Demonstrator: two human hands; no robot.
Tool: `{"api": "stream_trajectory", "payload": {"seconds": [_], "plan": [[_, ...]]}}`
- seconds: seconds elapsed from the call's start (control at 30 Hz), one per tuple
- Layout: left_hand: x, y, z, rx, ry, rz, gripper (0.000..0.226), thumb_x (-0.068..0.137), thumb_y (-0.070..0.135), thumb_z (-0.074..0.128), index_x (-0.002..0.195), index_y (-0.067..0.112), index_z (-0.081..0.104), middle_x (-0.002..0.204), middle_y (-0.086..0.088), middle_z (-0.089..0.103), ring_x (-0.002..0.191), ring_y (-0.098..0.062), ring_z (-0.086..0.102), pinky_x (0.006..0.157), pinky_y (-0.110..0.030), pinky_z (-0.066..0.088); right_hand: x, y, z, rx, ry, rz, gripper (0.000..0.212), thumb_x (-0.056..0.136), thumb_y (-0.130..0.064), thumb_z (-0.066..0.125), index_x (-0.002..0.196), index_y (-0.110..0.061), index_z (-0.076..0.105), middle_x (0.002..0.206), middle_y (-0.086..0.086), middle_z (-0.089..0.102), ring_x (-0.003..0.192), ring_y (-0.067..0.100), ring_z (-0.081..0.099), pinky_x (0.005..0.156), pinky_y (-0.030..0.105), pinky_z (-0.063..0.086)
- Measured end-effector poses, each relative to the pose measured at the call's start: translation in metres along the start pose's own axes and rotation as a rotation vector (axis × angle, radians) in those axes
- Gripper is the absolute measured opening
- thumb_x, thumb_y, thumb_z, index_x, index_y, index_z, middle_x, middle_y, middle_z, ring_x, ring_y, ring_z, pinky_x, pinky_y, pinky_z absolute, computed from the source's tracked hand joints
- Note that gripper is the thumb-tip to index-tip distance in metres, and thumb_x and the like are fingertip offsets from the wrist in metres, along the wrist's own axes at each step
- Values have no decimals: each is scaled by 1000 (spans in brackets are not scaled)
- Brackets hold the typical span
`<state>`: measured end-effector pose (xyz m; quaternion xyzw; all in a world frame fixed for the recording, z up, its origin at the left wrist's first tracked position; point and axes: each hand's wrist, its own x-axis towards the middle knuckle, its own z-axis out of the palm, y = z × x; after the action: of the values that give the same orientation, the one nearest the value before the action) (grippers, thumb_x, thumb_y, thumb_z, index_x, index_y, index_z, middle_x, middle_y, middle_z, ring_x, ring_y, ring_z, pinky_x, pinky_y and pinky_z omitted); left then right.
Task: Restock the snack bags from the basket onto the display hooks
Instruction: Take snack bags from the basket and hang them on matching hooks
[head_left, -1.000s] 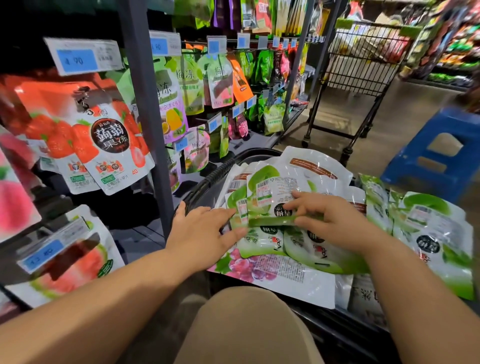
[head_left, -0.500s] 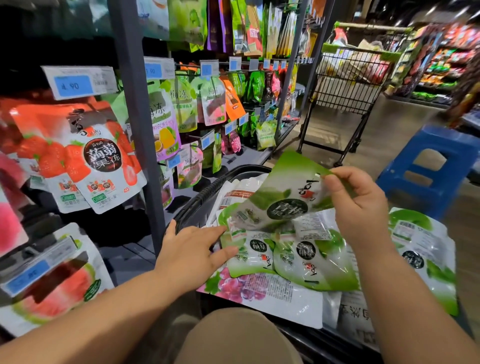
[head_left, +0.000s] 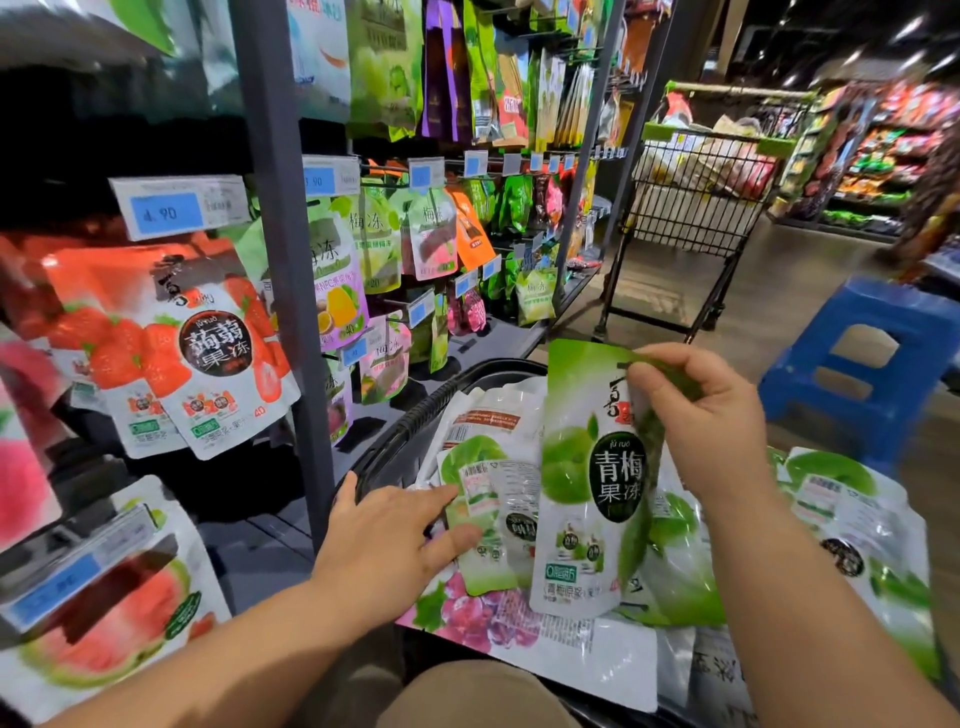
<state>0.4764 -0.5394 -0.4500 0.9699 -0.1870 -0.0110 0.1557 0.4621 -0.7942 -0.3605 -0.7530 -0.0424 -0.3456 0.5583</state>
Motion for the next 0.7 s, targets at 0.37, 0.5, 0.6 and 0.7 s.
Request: {"api": "stream_trajectory", "payload": {"seconds": [0.37,0.5,0.6,0.7], "plan": [[-1,1,-1,-14,-36,-14,131,43,92,-31,147,46,33,91,22,47,123,-4,45,119,-50,-4,-12,35,-20,364,-525,603,95,20,-32,102,103,-4,66,95,20,74,84,35,73,63,41,60],[-1,2,-4,-109,-4,-6,132,43,90,-36,141,47,42,119,26,55,128,-2,42,118,-49,-12,-15,39,-7,316,-387,583,94,23,-34,102,108,-8,69,98,17,75,89,34,73,71,45,61],[-4,10,1,-424,71,52,101,68,90,-11,136,46,51,144,28,43,132,6,36,123,-37,-1,-20,31,6,343,-304,557,65,51,-13,86,112,-3,67,91,15,76,83,31,74,65,40,61],[-8,28,-4,-920,-68,62,77,71,85,41,131,38,56,129,21,63,119,3,56,106,-33,40,-29,20,21,330,-299,526,49,56,-12,82,103,-9,70,94,16,76,88,36,73,77,47,60]]}}
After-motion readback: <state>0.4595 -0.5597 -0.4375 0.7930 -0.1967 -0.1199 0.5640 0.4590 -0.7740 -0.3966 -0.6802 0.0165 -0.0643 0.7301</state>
